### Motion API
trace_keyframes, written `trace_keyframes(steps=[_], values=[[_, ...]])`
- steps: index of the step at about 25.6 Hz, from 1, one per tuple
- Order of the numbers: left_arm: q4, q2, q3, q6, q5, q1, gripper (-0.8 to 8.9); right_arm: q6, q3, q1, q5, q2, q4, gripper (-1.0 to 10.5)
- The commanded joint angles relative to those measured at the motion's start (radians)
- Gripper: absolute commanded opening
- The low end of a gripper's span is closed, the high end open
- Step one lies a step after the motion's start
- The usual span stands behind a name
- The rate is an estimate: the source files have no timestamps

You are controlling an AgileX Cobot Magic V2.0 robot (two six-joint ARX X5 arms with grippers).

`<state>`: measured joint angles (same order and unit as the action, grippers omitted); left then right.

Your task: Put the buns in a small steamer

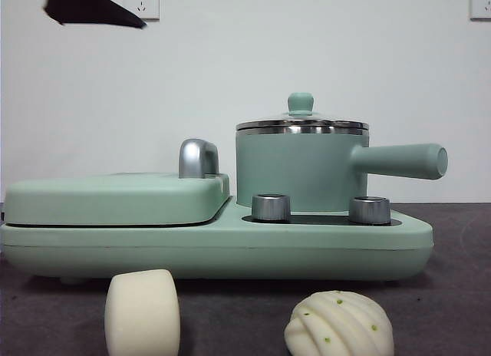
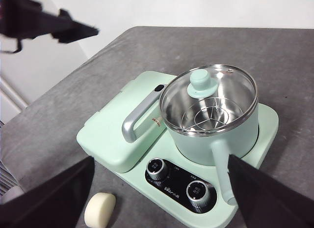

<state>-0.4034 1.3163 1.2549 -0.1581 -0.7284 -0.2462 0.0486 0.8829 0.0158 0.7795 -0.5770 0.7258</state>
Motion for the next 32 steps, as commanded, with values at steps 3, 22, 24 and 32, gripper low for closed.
trace_keyframes(steps=[3,22,24,32], values=[[-0.108,0.162,0.218,0.104,0.093,-0.045,5.13,-0.008,0.019,0.000,-0.003,-0.018,-0.007,4.3],[-0.689,0.729,1.100,0.248,0.381,-0.293,5.00,-0.008,0.019,-0.003,-0.002,-0.069,-0.005,4.3],[-0.731,0.782,1.173,0.244,0.406,-0.330,4.99,-0.008,0.019,-0.009,-0.002,-0.069,-0.005,4.3],[-0.760,0.885,1.183,0.249,0.518,-0.446,4.98,-0.008,0.019,-0.020,-0.002,-0.069,0.018,4.3]])
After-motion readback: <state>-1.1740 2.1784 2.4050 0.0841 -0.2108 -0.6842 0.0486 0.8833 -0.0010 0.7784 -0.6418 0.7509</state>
